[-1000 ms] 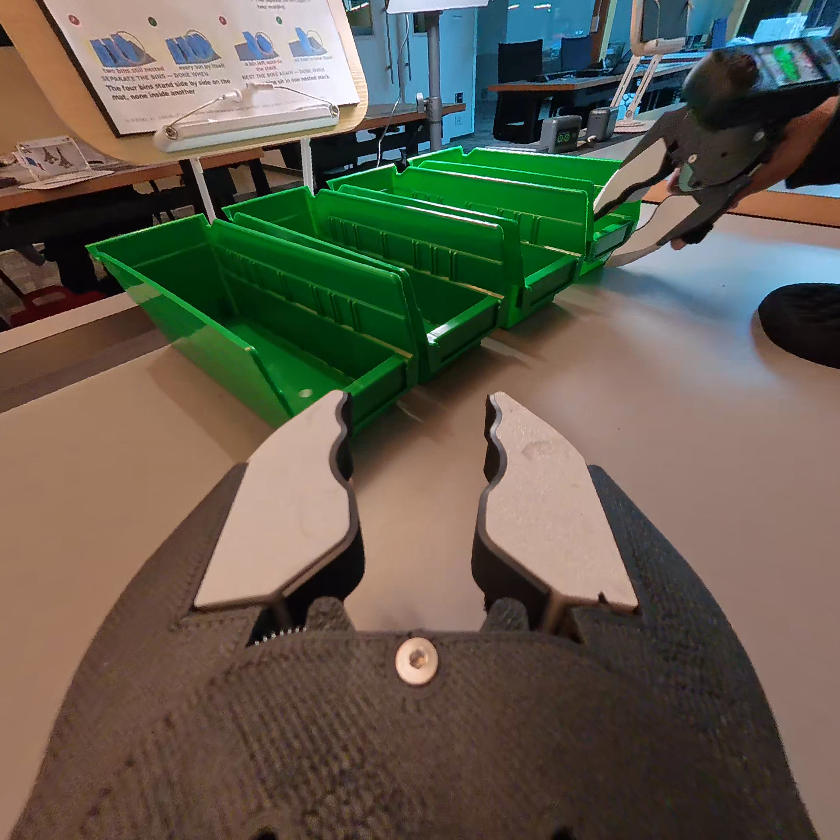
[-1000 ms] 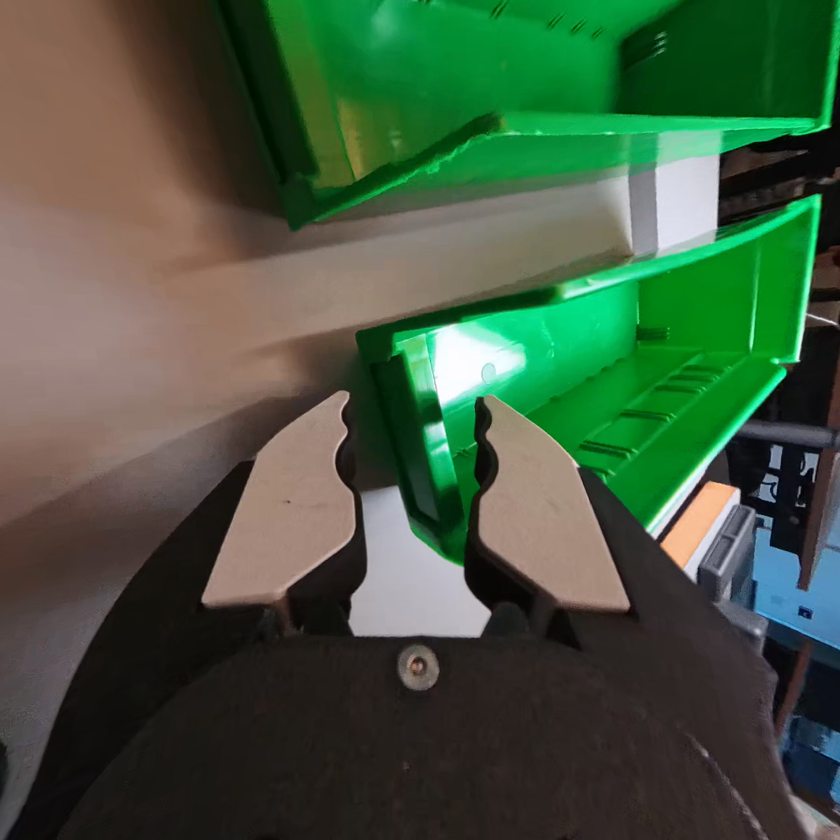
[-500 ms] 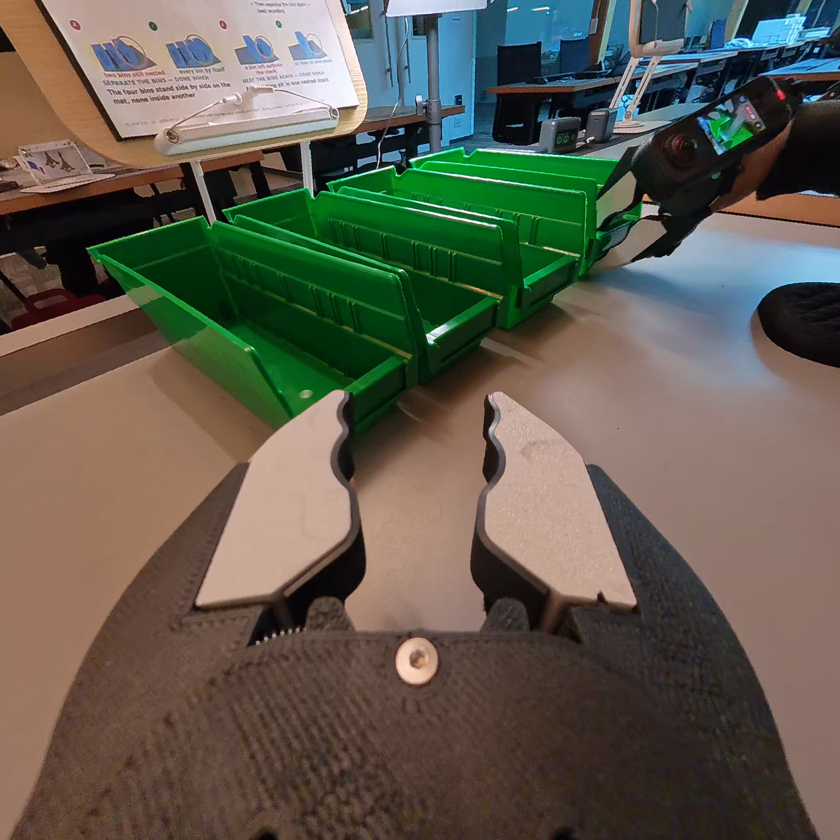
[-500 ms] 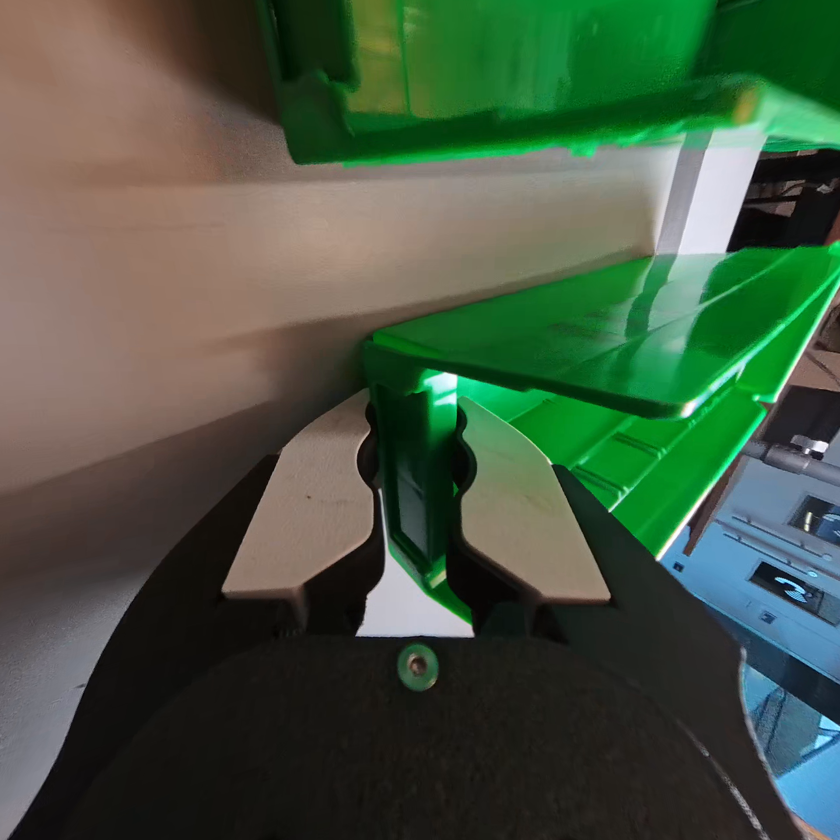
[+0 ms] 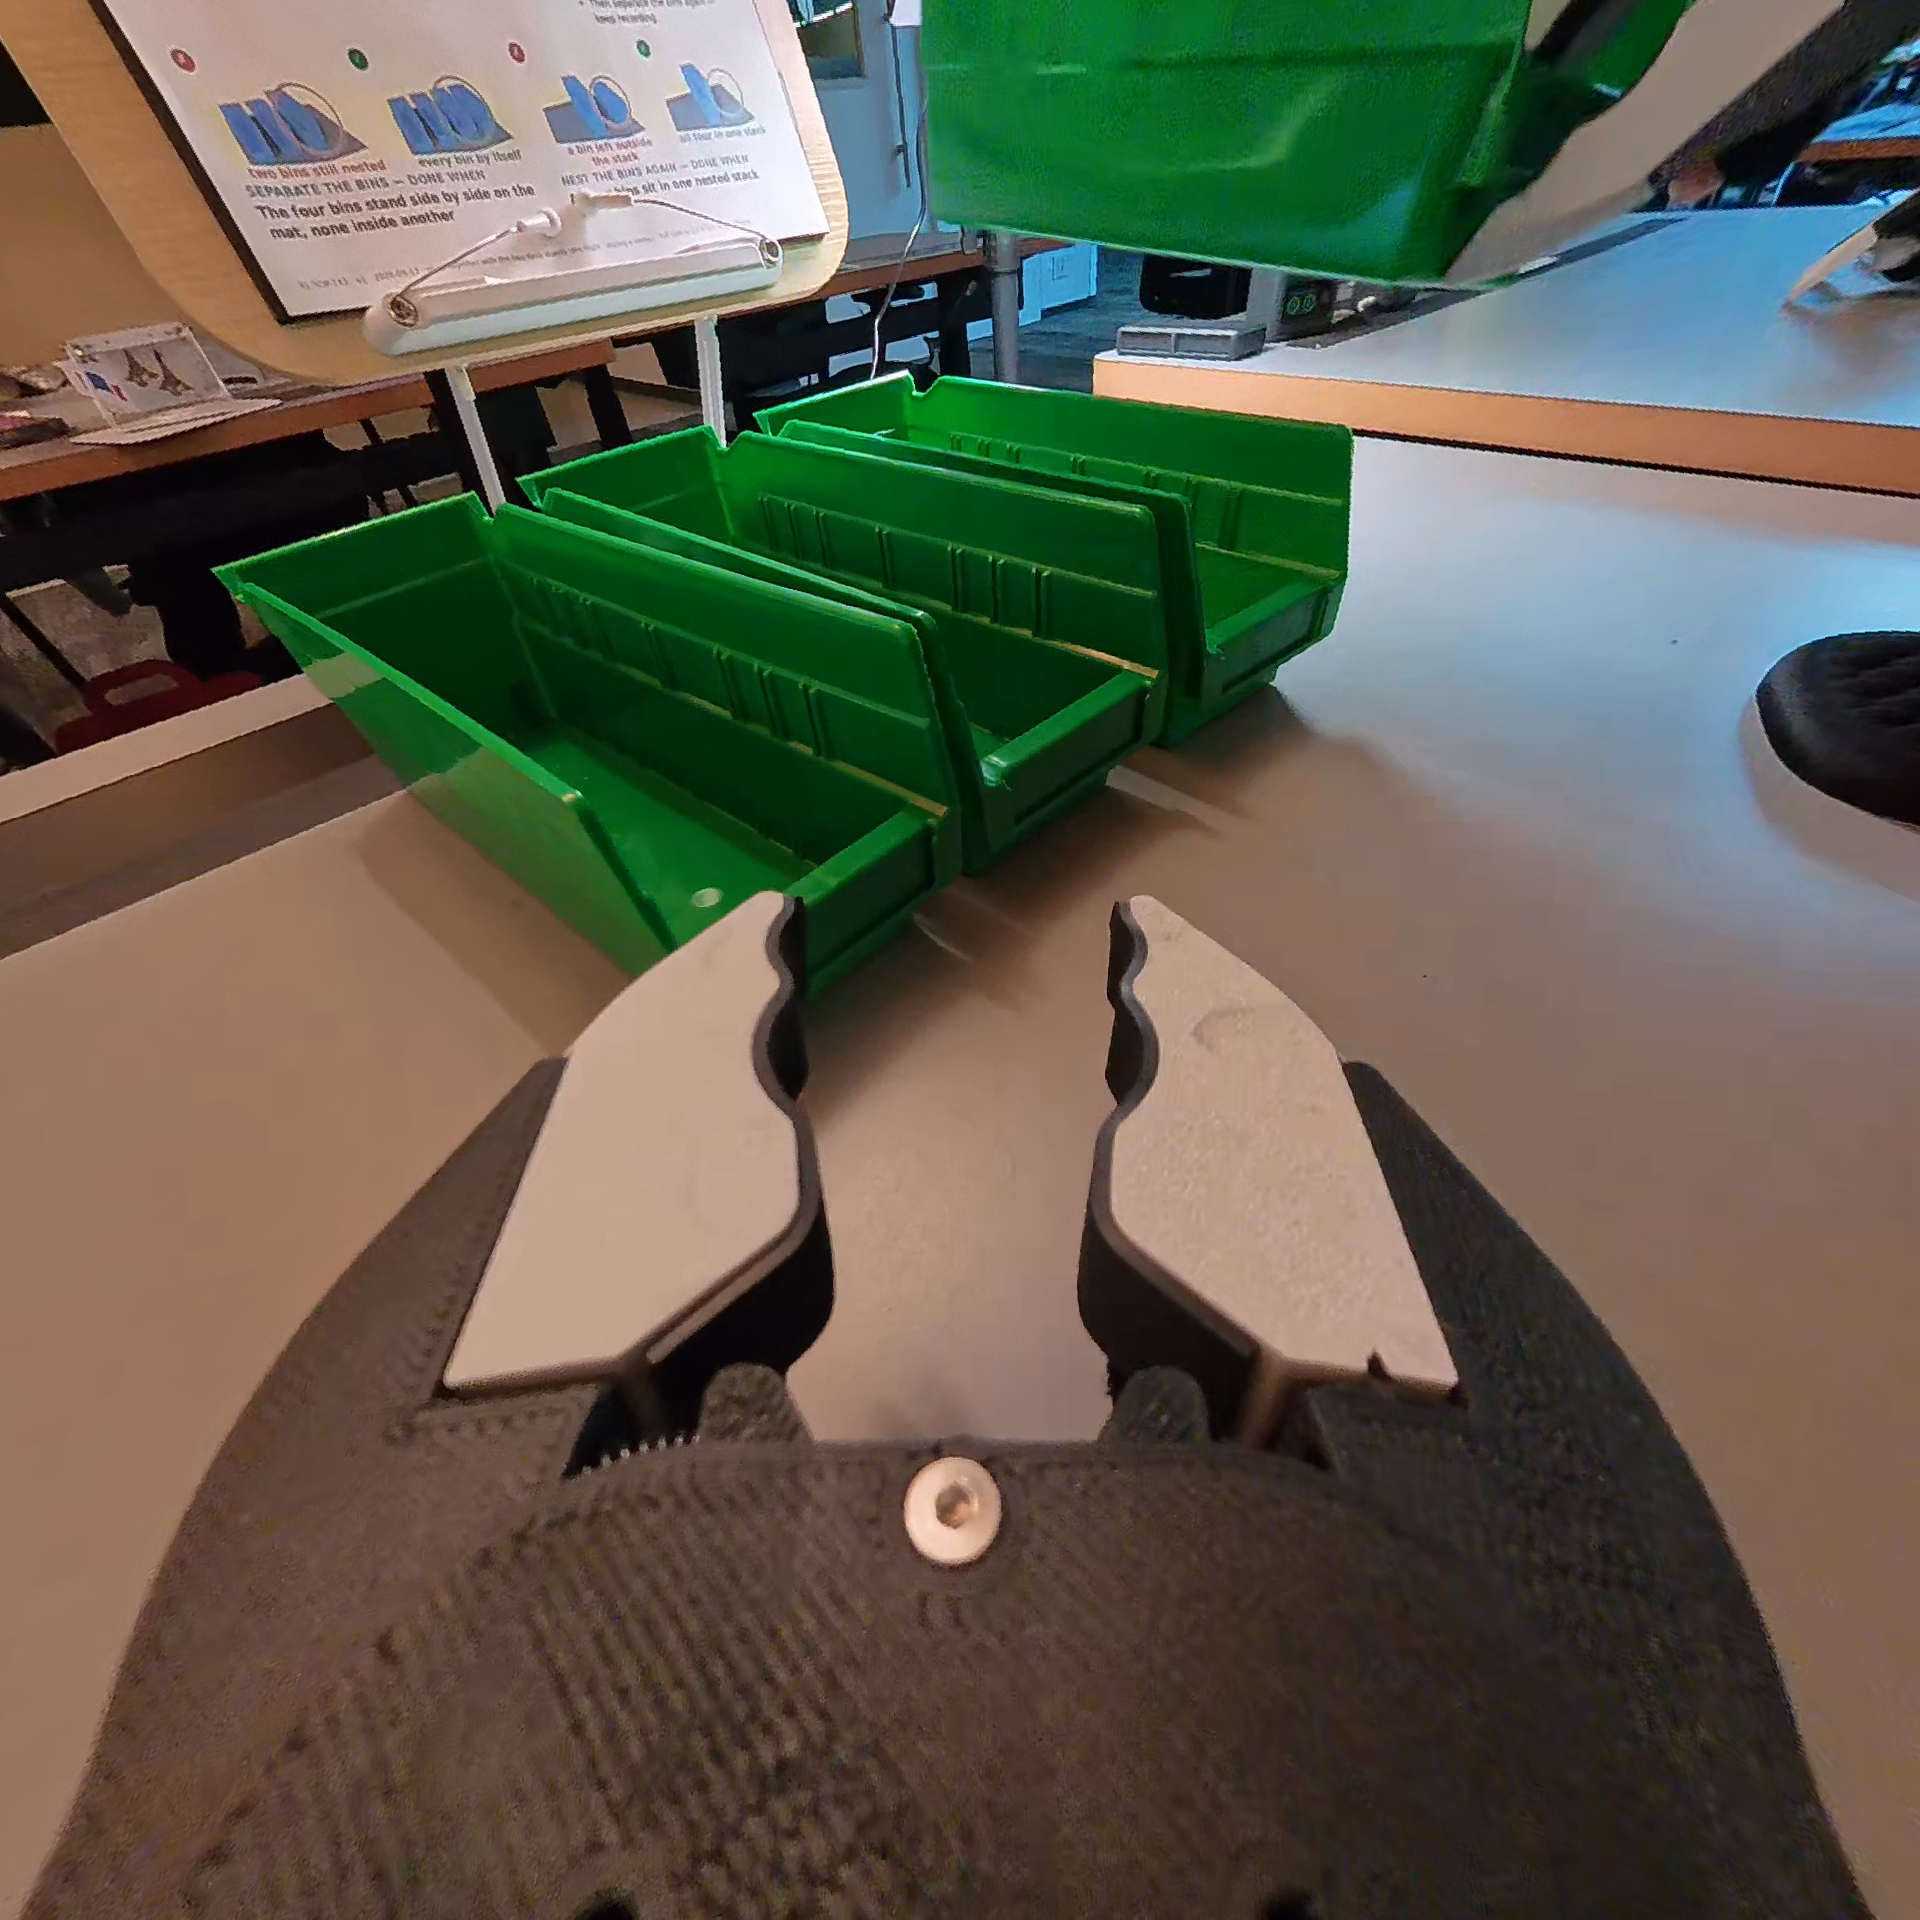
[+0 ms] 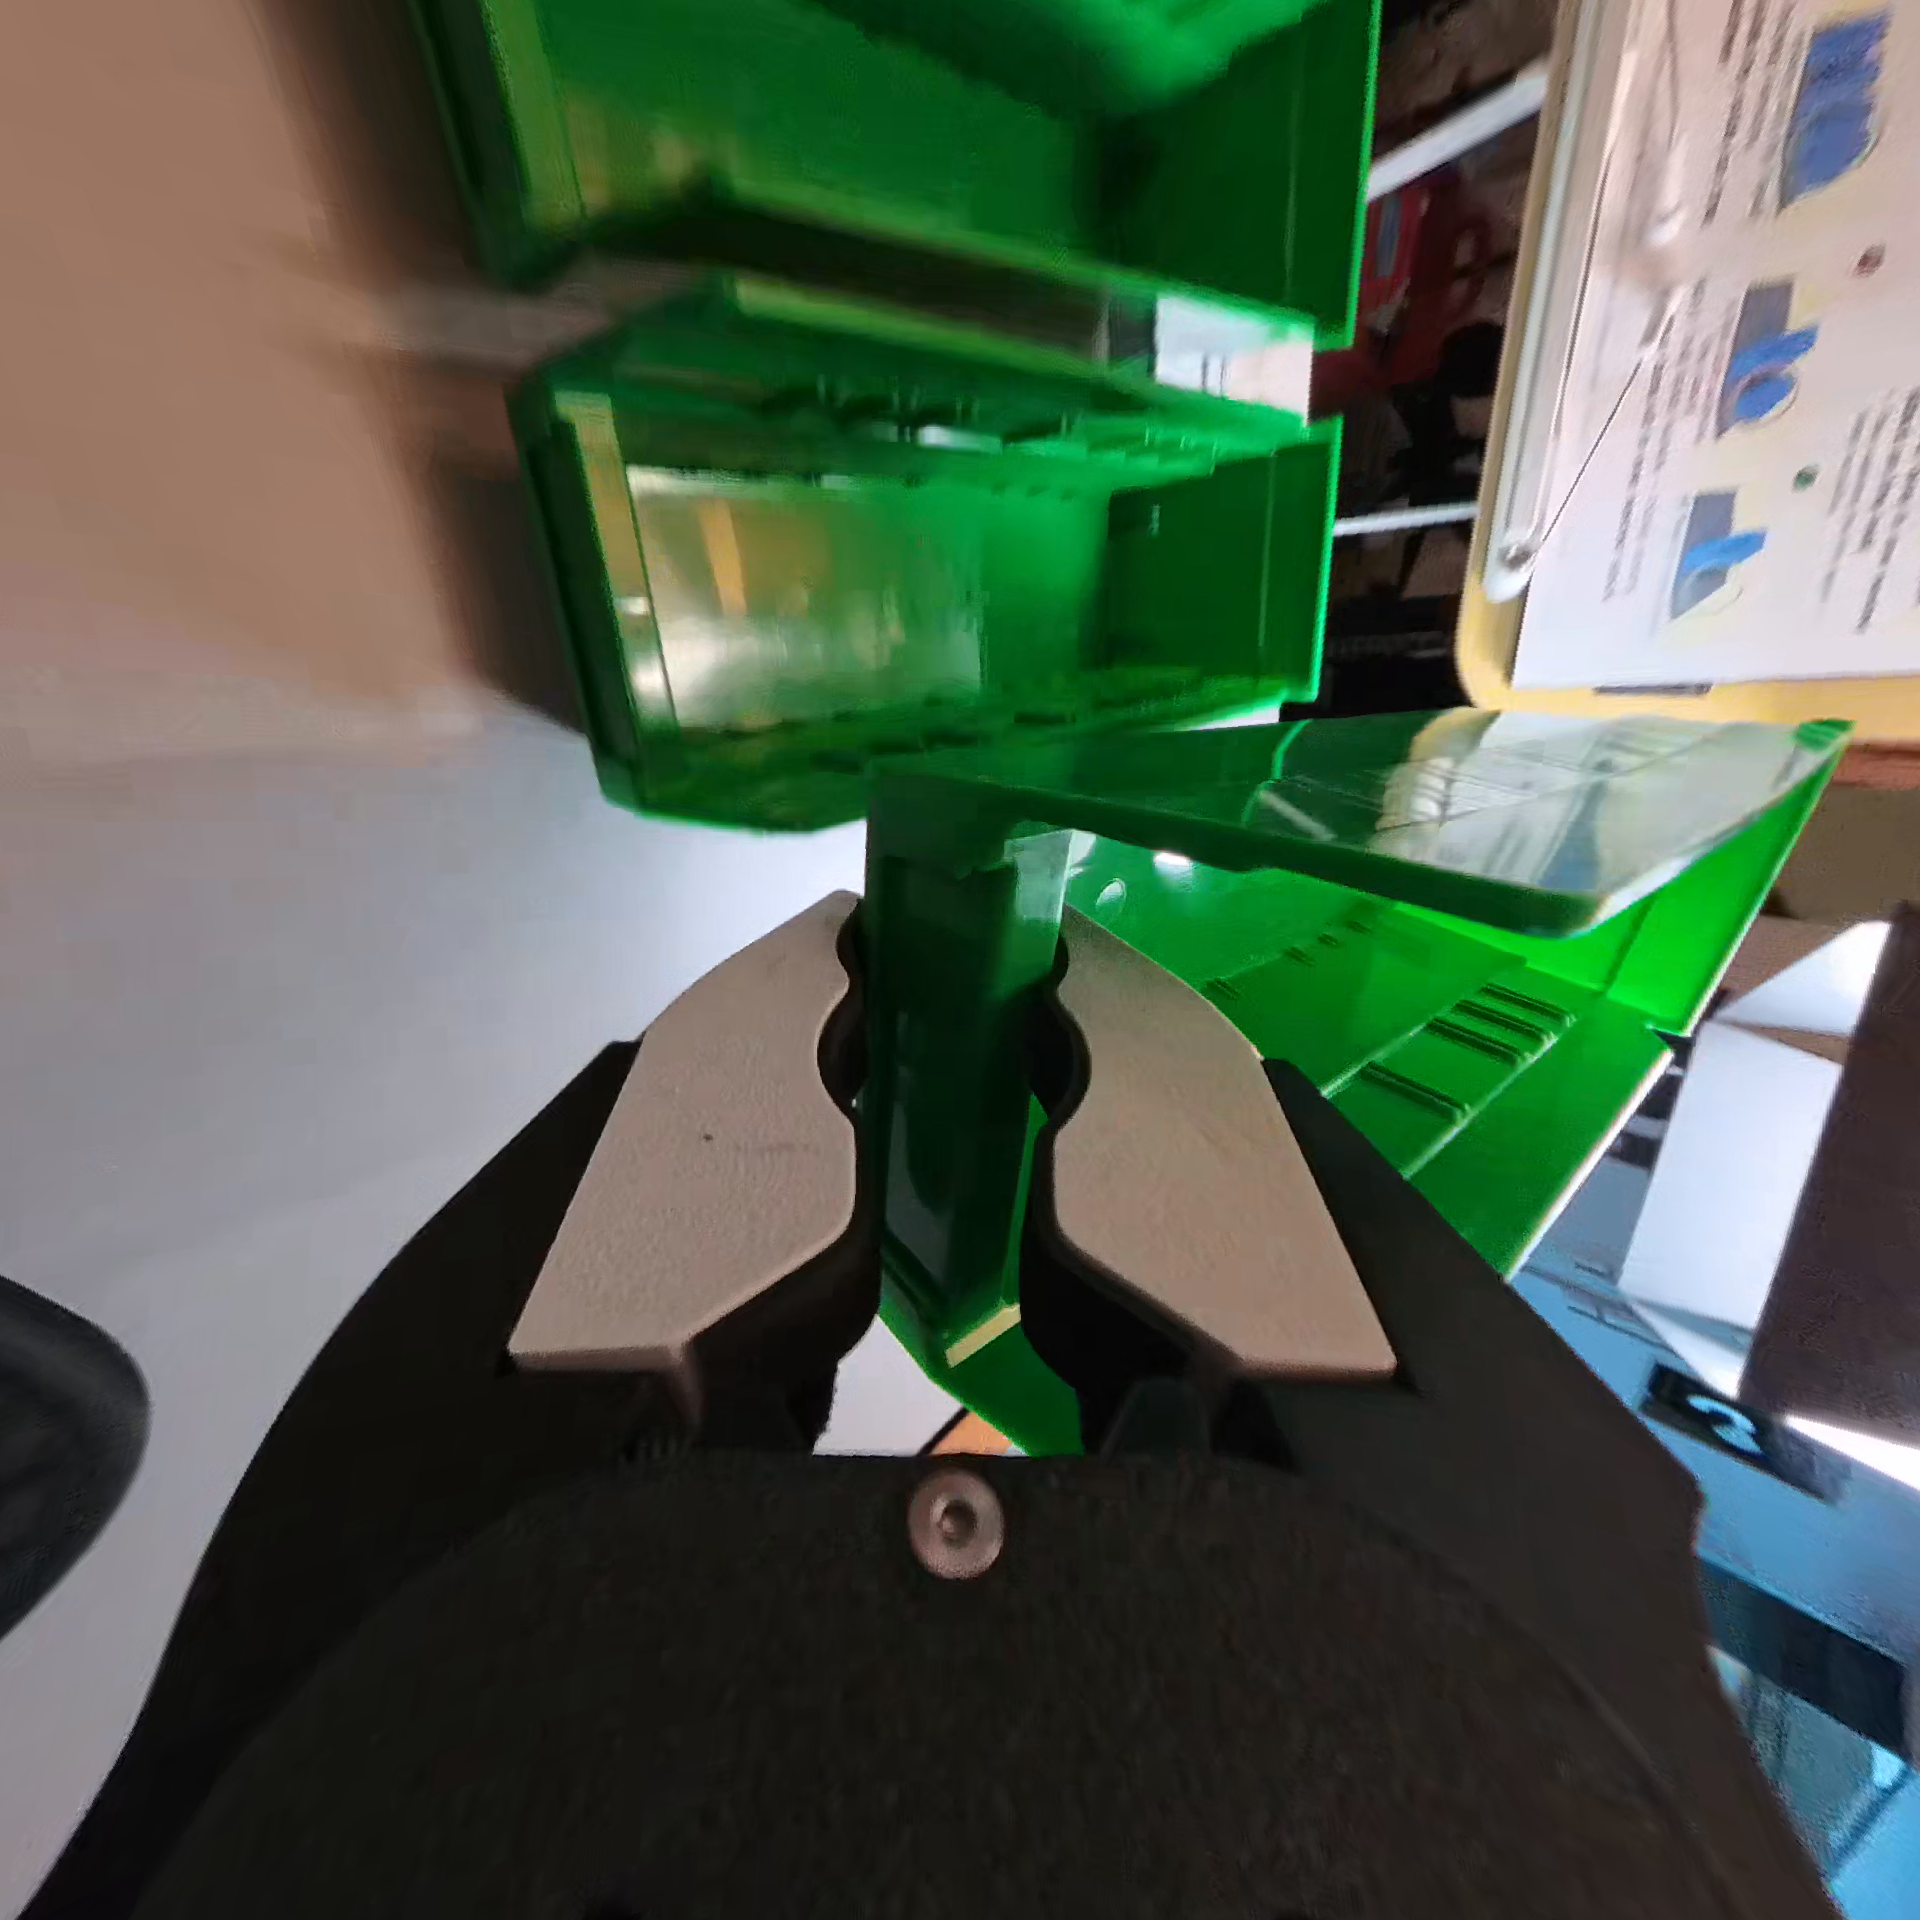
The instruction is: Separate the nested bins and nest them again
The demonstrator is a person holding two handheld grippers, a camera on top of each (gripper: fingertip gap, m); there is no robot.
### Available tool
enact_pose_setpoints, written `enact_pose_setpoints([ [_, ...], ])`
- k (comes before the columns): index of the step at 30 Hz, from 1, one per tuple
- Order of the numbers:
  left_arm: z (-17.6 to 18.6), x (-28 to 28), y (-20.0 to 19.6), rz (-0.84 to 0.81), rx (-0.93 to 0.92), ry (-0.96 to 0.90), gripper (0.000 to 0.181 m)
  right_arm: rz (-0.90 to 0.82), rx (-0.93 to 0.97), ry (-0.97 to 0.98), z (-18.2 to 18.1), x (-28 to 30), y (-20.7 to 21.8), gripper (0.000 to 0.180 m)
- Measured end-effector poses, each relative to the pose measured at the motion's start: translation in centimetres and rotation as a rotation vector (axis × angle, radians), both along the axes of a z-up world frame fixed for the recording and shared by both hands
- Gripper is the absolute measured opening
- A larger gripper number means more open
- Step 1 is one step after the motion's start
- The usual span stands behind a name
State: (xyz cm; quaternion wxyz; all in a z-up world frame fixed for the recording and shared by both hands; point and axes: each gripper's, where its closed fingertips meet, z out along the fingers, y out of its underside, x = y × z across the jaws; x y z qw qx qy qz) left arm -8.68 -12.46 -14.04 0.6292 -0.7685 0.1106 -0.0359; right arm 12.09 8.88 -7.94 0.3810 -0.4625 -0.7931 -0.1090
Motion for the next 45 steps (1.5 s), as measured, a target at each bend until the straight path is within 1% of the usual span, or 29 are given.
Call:
enact_pose_setpoints([
  [4, 0.1, 0.0, -0.1, 0.002, 0.004, 0.001, 0.056, 0.026, -0.043, -0.009, 0.4, -3.5, -1.7, 0.028],
  [10, 0.0, 0.1, -0.2, 0.004, 0.009, 0.032, 0.056, 0.027, -0.074, -0.085, -2.6, -6.6, -2.0, 0.028],
  [13, 0.1, 0.1, -0.2, 0.005, 0.013, 0.037, 0.055, 0.037, -0.043, -0.135, -4.5, -7.1, -1.6, 0.028],
  [16, 0.1, 0.1, -0.3, 0.005, 0.015, 0.035, 0.055, 0.06, -0.08, -0.165, -6.4, -7.2, -2.1, 0.029],
  [19, 0.1, 0.1, -0.3, 0.005, 0.016, 0.036, 0.055, 0.074, -0.073, -0.191, -7.9, -7.1, -2.1, 0.03],
  [25, 0.1, 0.1, -0.3, 0.006, 0.016, 0.037, 0.055, 0.093, -0.055, -0.185, -9.4, -7.2, -1.9, 0.029],
  [28, 0.1, 0.1, -0.3, 0.007, 0.016, 0.035, 0.055, 0.09, -0.043, -0.155, -9.1, -7.2, -1.9, 0.037],
  [31, 0.1, 0.1, -0.3, 0.007, 0.018, 0.034, 0.055, 0.098, -0.071, -0.101, -7.7, -7.0, -2.6, 0.042],
  [39, 0.1, 0.2, -0.3, 0.008, 0.017, 0.041, 0.055, 0.117, -0.183, 0.109, -3.6, -6.2, -5.3, 0.044],
  [45, 0.1, 0.1, -0.3, 0.009, 0.016, 0.038, 0.054, 0.121, -0.319, 0.351, -2.8, -5.1, -8.4, 0.044],
])
